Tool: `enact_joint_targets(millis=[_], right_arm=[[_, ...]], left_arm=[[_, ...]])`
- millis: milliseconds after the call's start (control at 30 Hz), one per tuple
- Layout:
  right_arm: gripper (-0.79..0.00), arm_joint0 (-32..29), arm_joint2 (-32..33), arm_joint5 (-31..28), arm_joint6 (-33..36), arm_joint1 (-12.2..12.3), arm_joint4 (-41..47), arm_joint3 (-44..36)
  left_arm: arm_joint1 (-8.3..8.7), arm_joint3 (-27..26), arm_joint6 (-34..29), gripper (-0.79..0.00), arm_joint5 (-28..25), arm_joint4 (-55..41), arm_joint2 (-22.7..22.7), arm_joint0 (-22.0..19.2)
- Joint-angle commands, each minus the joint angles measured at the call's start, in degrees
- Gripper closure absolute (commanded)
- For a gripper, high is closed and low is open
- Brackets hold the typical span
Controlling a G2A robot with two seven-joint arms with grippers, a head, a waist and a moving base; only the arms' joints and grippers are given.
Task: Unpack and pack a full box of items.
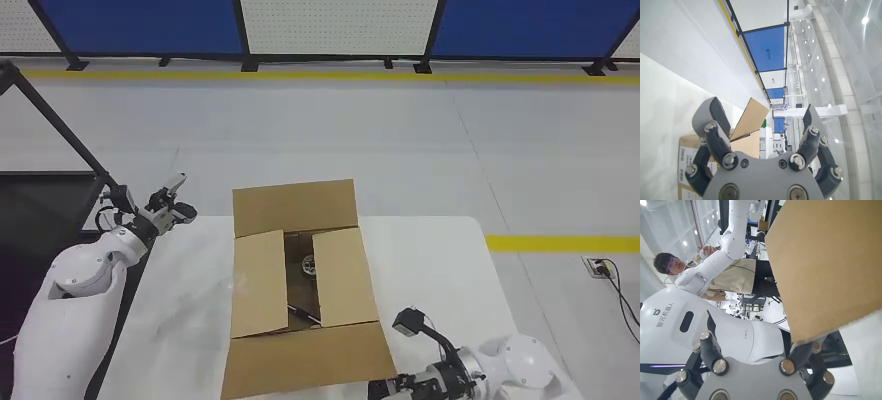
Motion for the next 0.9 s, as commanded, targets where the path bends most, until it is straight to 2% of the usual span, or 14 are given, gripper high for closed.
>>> enact_joint_targets(millis=[0, 200, 433, 667, 867], right_arm=[[-0.785, 0.61, -0.65, -0.51, -0.07, -0.07, 0.53, 0.48], [-0.785, 0.63, -0.87, -1.58, -0.91, 0.08, 1.60, 0.32], [-0.785, -0.73, 0.46, -3.88, -3.89, 0.20, 6.62, -1.80], [-0.785, -0.01, -0.11, -3.53, -5.19, 0.24, 6.89, -3.76], [-0.785, 0.44, -0.51, -2.89, -5.43, 0.39, 6.36, -4.46]], left_arm=[[-0.80, 3.95, -1.62, -0.785, -2.25, 0.53, 2.75, -2.63], [-3.44, 13.26, -4.35, -0.785, -8.50, -0.71, 8.01, -8.63], [-6.13, 21.11, -6.20, -0.785, -13.37, -3.78, 11.01, -13.32], [-7.91, 26.34, -3.59, -0.785, -16.26, -2.68, 12.99, -16.09], [-9.15, 28.68, -1.90, -0.785, -18.43, -0.88, 14.50, -17.12]])
